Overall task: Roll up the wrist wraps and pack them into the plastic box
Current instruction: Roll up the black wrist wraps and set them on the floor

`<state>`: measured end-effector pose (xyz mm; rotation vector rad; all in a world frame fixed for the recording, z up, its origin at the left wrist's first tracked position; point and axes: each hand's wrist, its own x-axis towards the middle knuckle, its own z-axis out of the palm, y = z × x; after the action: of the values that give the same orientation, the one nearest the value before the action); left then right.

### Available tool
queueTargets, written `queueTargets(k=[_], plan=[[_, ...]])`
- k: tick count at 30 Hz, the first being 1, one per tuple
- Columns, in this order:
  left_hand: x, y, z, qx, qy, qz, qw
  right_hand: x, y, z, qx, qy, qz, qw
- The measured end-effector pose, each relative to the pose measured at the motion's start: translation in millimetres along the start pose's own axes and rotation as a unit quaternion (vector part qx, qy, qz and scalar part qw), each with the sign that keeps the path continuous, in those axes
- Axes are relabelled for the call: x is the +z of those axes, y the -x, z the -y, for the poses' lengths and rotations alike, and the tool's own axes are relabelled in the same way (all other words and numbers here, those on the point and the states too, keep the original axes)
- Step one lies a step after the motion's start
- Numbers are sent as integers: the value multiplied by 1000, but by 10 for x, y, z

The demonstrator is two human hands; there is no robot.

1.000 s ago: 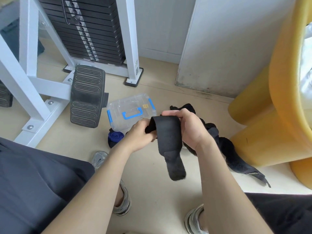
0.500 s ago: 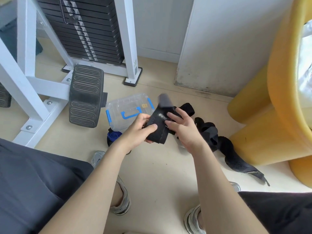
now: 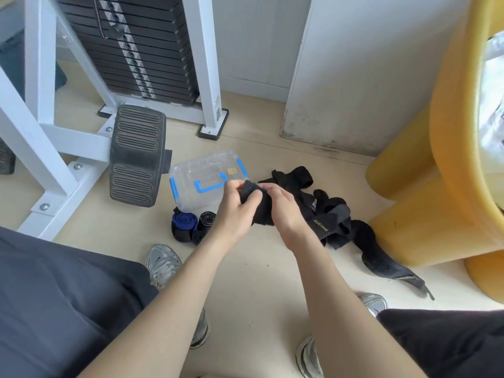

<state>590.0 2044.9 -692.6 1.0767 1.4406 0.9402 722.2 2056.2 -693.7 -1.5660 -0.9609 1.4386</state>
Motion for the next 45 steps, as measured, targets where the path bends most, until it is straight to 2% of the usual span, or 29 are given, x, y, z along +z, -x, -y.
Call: queueTargets(k=[4, 7, 14, 19, 23, 24, 26, 28, 31, 35, 37, 40, 43, 45], plan=[[-46, -54, -9, 18, 58, -58, 996, 85, 70, -17, -67, -34, 22, 997], [-124, -59, 1, 18, 70, -95, 993, 106, 77, 35, -109, -4, 57, 992], [-194, -95, -136, -9, 118, -130, 984, -62, 106, 42, -80, -5, 239, 968], [-137, -92, -193, -41, 163, -84, 982, -32, 68, 29, -125, 61, 157, 978], [-194, -84, -263, 17, -20, 18, 999, -78, 63, -50, -97, -17, 147, 984], [-220, -101, -253, 11, -26, 47, 998, -85, 56, -61, -89, -18, 145, 985], [-272, -129, -213, -15, 14, 97, 995, -75, 50, -79, -71, -21, 136, 988], [-326, -146, -149, 7, 43, 128, 991, -69, 38, -98, -54, -23, 119, 991], [-398, -166, -73, 77, 65, 120, 988, -73, 32, -110, -33, -25, 74, 996], [-391, -169, -5, 89, 59, 16, 994, -30, 22, -35, -25, -14, 28, 999], [-366, -142, 26, 85, 65, -16, 994, -29, 24, 20, -35, -23, 36, 998], [-348, -93, 15, 61, 84, -10, 995, -69, 27, 126, -48, 6, 79, 996], [-375, -64, -22, 39, 104, 43, 993, -174, 44, 192, -12, -65, 133, 989], [-414, -64, -36, 49, 91, 81, 991, -285, 36, 208, -29, -56, 184, 981]])
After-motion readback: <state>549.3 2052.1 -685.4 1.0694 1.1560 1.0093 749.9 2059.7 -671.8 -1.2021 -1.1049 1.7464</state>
